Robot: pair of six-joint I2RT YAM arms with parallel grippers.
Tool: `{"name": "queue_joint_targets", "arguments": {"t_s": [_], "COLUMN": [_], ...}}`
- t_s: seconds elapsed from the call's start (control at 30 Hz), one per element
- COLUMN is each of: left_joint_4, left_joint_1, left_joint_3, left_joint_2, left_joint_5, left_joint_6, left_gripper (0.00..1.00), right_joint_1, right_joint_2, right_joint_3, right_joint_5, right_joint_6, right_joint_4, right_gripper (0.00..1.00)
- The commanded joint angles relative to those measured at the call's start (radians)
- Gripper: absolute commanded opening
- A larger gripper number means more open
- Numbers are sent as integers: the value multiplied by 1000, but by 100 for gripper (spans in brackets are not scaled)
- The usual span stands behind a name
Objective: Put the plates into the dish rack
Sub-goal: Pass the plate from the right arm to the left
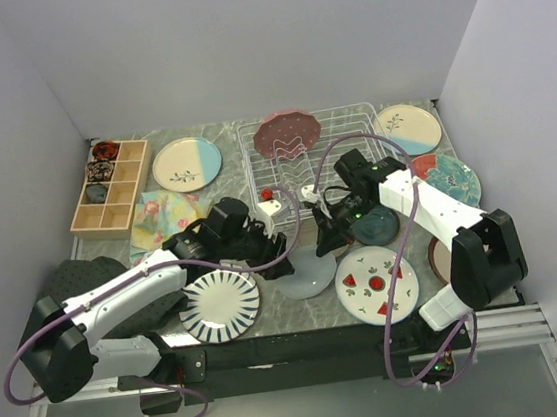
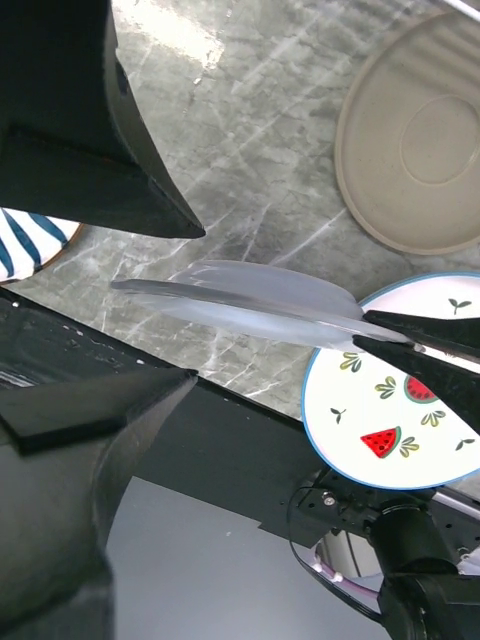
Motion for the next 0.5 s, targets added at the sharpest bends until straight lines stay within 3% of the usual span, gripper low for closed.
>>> {"name": "queue_joint_targets", "arguments": {"t_s": [0.0, 0.27, 0.47], "left_joint_4": [-29, -18, -29], "left_joint_1": [-22, -37, -42], "left_joint_3": [73, 99, 134], "left_joint_2": [32, 81, 95], "left_joint_5": [13, 30, 23], "left_joint_6": [48, 54, 66], "left_gripper": [57, 44, 8], "right_joint_1": [-14, -50, -63], "right_joint_2": [-61, -77, -86], "right_joint_3": [48, 59, 59], "right_joint_5": [-97, -134, -142], "right_joint_6": [-33, -68, -73], "right_joint_4": [-42, -85, -93], "right_gripper": [0, 0, 0]}}
